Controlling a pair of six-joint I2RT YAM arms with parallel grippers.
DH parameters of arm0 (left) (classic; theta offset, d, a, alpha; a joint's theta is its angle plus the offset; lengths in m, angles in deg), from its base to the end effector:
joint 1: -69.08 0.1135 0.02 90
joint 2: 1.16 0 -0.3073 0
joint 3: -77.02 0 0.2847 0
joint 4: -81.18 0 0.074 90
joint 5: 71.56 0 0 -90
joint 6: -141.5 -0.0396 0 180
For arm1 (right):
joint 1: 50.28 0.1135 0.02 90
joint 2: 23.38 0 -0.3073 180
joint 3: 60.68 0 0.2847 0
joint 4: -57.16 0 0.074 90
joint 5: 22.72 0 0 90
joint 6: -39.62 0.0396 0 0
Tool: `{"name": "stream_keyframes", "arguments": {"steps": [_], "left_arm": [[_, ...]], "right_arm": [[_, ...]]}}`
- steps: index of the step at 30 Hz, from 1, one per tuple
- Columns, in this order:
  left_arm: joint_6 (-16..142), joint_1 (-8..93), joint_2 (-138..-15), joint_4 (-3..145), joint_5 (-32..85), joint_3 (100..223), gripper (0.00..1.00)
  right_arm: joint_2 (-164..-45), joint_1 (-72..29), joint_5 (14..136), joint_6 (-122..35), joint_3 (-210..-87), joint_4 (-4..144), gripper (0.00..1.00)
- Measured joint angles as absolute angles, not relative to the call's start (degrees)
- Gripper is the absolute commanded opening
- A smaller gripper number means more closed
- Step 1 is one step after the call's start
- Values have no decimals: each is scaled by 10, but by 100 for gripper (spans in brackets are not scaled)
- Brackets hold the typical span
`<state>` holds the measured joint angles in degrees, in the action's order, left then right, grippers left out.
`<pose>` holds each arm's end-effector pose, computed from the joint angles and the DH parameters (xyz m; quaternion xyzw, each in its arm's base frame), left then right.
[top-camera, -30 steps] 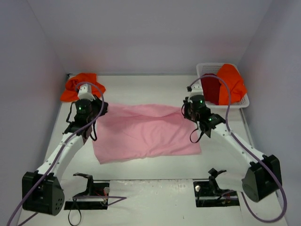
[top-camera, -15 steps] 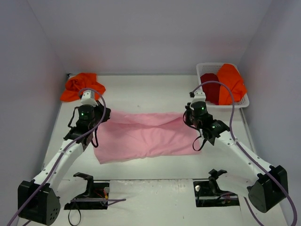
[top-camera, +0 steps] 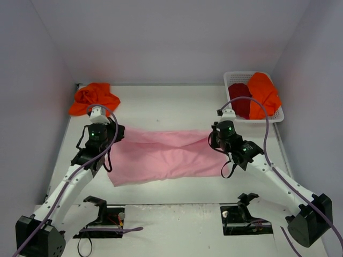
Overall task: Fold and stack the t-shirts
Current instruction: Fold the tshirt
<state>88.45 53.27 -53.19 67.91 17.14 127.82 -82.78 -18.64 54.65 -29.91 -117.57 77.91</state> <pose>0.2173 -0.0606 0.3212 -0.1519 0.7759 -0.2640 0.5524 0.2186 0.1246 0.3211 -0.0206 0.8320 0.1576 0.5315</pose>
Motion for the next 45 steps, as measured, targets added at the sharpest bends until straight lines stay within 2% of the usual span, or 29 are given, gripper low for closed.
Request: {"name": "stream_keyframes", "arguments": {"steps": [1,2,3,4,5,6,7,8,10,20,34,45], "left_arm": [[887,532,-531,677,169,1278,3],[890,532,-531,676,168,1278,12],[893,530,-530,675,166,1278,26],[896,529,-529,675,163,1277,38],[900,527,-526,673,158,1276,50],[904,526,-523,671,153,1274,53],[909,525,-519,666,149,1272,56],[912,524,-513,661,143,1269,60],[918,522,-504,649,133,1266,61],[941,522,-474,629,99,1258,61],[956,522,-687,788,153,1251,61],[974,512,-784,869,176,1288,61]], "right_arm": [[-829,-183,542,-295,-1176,782,1],[-830,-179,538,-291,-1176,786,8],[-831,-174,532,-286,-1176,790,20],[-831,-168,527,-279,-1176,793,38],[-831,-163,522,-273,-1176,796,42],[-832,-158,516,-269,-1176,799,47],[-831,-153,510,-265,-1175,800,64],[-831,-150,504,-259,-1175,801,69],[-831,-145,492,-255,-1175,804,80],[-850,-138,448,-235,-1184,815,82],[-967,-138,484,-234,-1188,698,80],[-1009,-127,517,-204,-1166,638,79]]}}
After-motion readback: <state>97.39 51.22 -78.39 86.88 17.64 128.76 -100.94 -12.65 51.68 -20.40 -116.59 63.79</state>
